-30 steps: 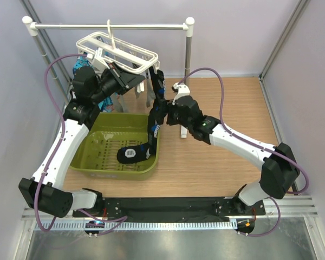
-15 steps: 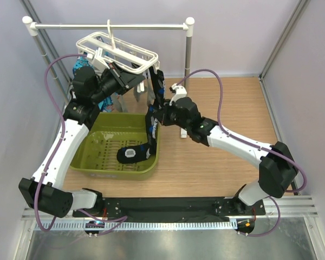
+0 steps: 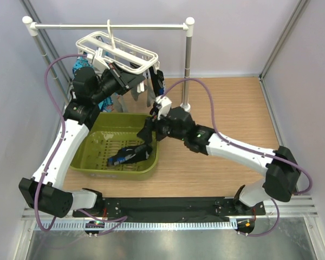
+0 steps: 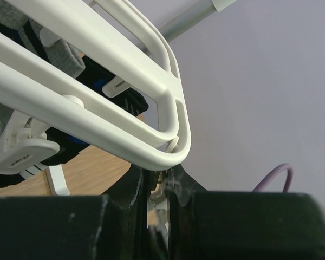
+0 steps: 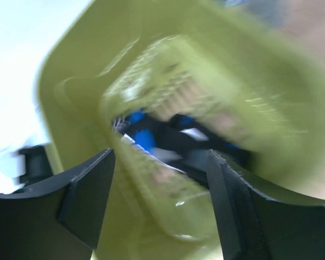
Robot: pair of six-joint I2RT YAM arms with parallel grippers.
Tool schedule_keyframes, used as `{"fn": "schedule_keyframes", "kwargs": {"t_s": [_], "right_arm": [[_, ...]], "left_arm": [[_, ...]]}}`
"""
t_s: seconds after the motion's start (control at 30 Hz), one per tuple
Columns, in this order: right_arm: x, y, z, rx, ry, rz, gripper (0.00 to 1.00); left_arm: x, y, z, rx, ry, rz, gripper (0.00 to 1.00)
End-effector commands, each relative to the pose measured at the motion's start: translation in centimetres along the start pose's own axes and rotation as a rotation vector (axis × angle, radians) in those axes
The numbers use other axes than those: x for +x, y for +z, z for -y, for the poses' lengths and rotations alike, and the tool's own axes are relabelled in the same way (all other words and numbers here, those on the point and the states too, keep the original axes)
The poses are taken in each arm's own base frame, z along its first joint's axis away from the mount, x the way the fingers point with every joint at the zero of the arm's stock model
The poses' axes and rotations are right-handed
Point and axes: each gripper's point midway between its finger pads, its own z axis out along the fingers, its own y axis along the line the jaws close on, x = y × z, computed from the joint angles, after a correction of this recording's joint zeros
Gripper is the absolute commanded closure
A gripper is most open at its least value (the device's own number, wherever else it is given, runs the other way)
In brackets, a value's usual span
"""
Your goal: Remove the socks clipped to the hanger
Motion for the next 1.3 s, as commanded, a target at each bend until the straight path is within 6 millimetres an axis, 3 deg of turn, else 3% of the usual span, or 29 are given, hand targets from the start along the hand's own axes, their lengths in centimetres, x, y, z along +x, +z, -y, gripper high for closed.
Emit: {"fn": "schedule_keyframes", "kwargs": {"t_s": [0.0, 0.03, 0.13, 0.3, 0.5, 0.6, 0.7, 0.83, 0.9, 0.97, 1.0, 1.1, 1.13, 1.17, 1.2, 1.23, 1.27], "right_arm": [[-7.7, -4.9, 2.0, 0.113, -0.117, 0.181, 0.24], [-8.9, -6.2, 2.9, 0.143, -0.136, 0.208, 0.21], [-10.8, -7.2, 6.1, 0.255, -0.197, 0.261, 0.13], [-12.2, -6.2, 9.4, 0.327, -0.264, 0.282, 0.09], [-13.0, -2.9, 10.0, 0.299, -0.341, 0.278, 0.11], [-13.8, -2.7, 10.8, 0.342, -0.364, 0.307, 0.11], [-14.9, -3.4, 10.3, 0.338, -0.357, 0.332, 0.12], [-14.9, -2.7, 10.1, 0.321, -0.344, 0.336, 0.16], [-14.5, -2.1, 10.6, 0.33, -0.338, 0.323, 0.21], [-14.6, -1.3, 10.7, 0.324, -0.34, 0.315, 0.37], [-15.2, -1.2, 10.4, 0.317, -0.344, 0.323, 0.49], [-15.8, -1.0, 10.2, 0.314, -0.343, 0.325, 0.64], [-16.4, -1.1, 9.7, 0.302, -0.345, 0.332, 0.74], [-16.8, -1.3, 9.4, 0.299, -0.342, 0.337, 0.8], [-16.6, -1.4, 9.4, 0.296, -0.335, 0.325, 0.85], [-16.7, -1.6, 9.0, 0.285, -0.334, 0.326, 0.99], [-17.1, -2.2, 8.6, 0.28, -0.331, 0.336, 0.99]], "left_arm": [[-1.2, -1.0, 1.0, 0.019, 0.028, 0.052, 1.0], [-1.1, -1.0, 1.0, 0.018, 0.029, 0.052, 1.0], [-1.3, -1.4, 1.2, 0.016, 0.031, 0.061, 0.99], [-1.3, -2.4, 1.2, -0.007, 0.043, 0.085, 0.99], [-1.5, -3.3, 1.8, -0.013, 0.061, 0.1, 0.98], [-1.4, -3.6, 1.9, -0.012, 0.061, 0.099, 0.98], [-1.2, -3.8, 1.5, -0.032, 0.078, 0.095, 0.95], [-1.2, -4.1, 1.4, -0.036, 0.083, 0.099, 0.78], [-1.1, -4.3, 1.7, -0.024, 0.088, 0.098, 0.63], [-1.0, -4.7, 1.8, -0.024, 0.094, 0.102, 0.48], [-0.9, -4.8, 1.8, -0.025, 0.103, 0.104, 0.45], [-0.3, -5.3, 1.2, -0.032, 0.122, 0.103, 0.35], [0.0, -5.6, 1.1, -0.029, 0.132, 0.098, 0.33], [0.9, -5.5, -0.3, -0.049, 0.131, 0.082, 0.3], [1.4, -6.0, -0.5, -0.046, 0.152, 0.086, 0.29], [1.8, -6.1, -0.9, -0.046, 0.154, 0.083, 0.28], [2.1, -6.1, -1.1, -0.027, 0.168, 0.091, 0.26]]}}
